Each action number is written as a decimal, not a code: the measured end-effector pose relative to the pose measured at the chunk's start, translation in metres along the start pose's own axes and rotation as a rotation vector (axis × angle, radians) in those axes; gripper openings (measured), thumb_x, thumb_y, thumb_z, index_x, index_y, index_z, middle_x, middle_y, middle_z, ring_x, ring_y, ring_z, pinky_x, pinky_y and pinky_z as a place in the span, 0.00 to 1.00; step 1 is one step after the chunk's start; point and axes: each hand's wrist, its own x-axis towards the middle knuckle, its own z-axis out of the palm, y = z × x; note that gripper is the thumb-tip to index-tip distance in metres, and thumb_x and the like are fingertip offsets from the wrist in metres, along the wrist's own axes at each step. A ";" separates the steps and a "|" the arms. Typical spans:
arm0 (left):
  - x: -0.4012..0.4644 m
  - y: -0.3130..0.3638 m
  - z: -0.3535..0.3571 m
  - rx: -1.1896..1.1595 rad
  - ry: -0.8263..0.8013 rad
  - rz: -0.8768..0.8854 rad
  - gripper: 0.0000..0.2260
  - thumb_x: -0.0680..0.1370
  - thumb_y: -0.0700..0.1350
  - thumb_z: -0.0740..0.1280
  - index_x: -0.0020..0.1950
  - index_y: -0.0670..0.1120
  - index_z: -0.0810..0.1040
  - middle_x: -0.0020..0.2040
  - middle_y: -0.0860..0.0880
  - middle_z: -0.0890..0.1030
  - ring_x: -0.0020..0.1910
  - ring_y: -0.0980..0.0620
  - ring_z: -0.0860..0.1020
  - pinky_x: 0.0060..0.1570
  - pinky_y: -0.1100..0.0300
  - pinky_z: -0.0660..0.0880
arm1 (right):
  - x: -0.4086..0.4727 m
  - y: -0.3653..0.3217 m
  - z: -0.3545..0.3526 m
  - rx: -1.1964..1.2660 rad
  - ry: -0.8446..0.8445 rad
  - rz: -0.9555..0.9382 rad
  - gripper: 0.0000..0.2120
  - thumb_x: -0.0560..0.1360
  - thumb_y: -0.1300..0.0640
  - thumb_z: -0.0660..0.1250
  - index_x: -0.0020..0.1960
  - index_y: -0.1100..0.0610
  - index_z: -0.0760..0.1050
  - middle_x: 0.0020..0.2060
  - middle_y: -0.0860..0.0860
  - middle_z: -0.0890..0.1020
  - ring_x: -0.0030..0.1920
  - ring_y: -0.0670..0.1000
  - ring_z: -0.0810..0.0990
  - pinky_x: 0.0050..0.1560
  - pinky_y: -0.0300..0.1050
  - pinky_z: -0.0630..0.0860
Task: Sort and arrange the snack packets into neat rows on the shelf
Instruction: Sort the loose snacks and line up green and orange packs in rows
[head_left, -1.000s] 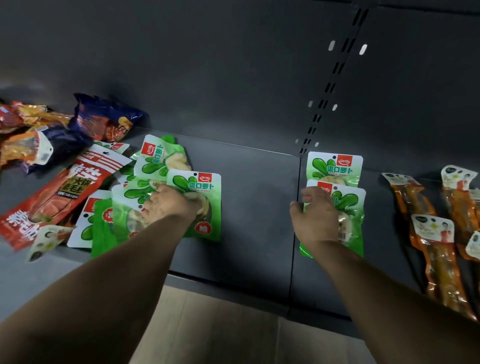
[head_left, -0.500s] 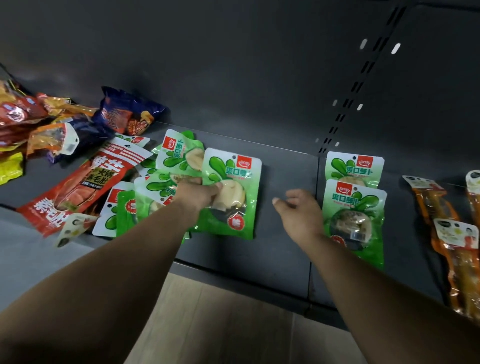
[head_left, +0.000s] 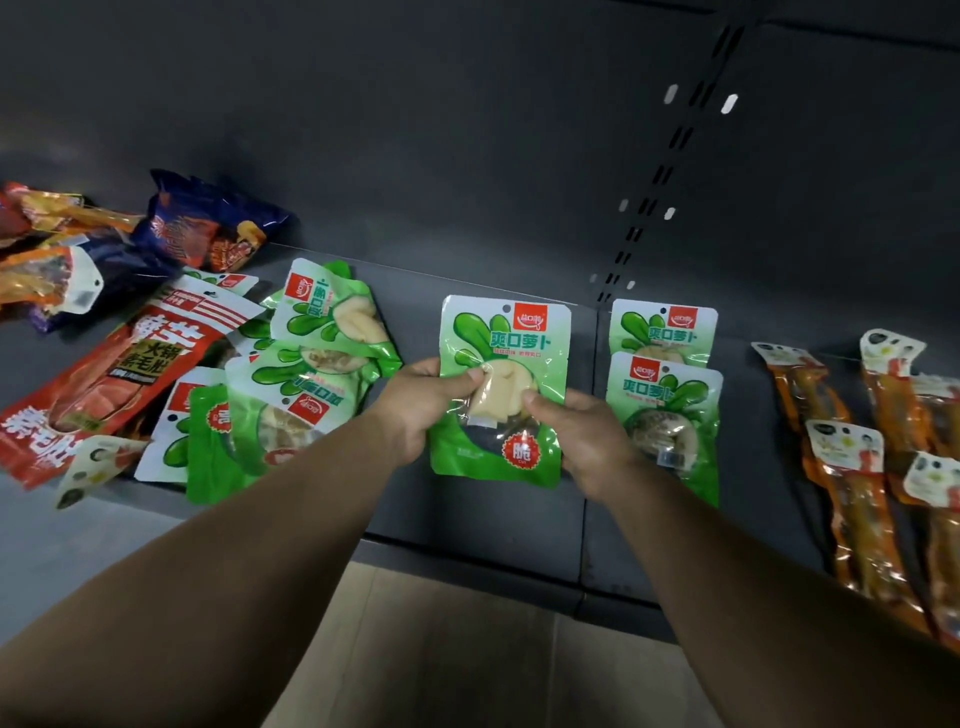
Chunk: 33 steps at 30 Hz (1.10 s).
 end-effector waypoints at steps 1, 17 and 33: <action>0.000 -0.001 0.005 0.002 -0.021 -0.007 0.03 0.75 0.37 0.69 0.44 0.44 0.81 0.37 0.50 0.84 0.38 0.51 0.81 0.41 0.58 0.79 | -0.001 0.001 -0.006 -0.016 0.009 0.002 0.01 0.74 0.55 0.71 0.45 0.52 0.79 0.49 0.56 0.84 0.50 0.56 0.82 0.57 0.55 0.77; -0.002 -0.031 0.099 0.275 -0.312 -0.179 0.04 0.75 0.36 0.69 0.47 0.44 0.79 0.37 0.49 0.83 0.32 0.55 0.81 0.30 0.63 0.79 | -0.033 0.037 -0.112 -0.114 0.277 0.125 0.10 0.71 0.57 0.74 0.51 0.58 0.83 0.44 0.54 0.85 0.46 0.52 0.83 0.51 0.47 0.80; -0.006 -0.053 0.123 1.092 -0.309 -0.032 0.12 0.75 0.50 0.70 0.38 0.44 0.74 0.38 0.45 0.81 0.35 0.51 0.79 0.28 0.64 0.68 | -0.047 0.052 -0.151 -0.428 0.390 0.275 0.07 0.73 0.60 0.70 0.36 0.58 0.78 0.39 0.56 0.81 0.41 0.54 0.81 0.41 0.47 0.78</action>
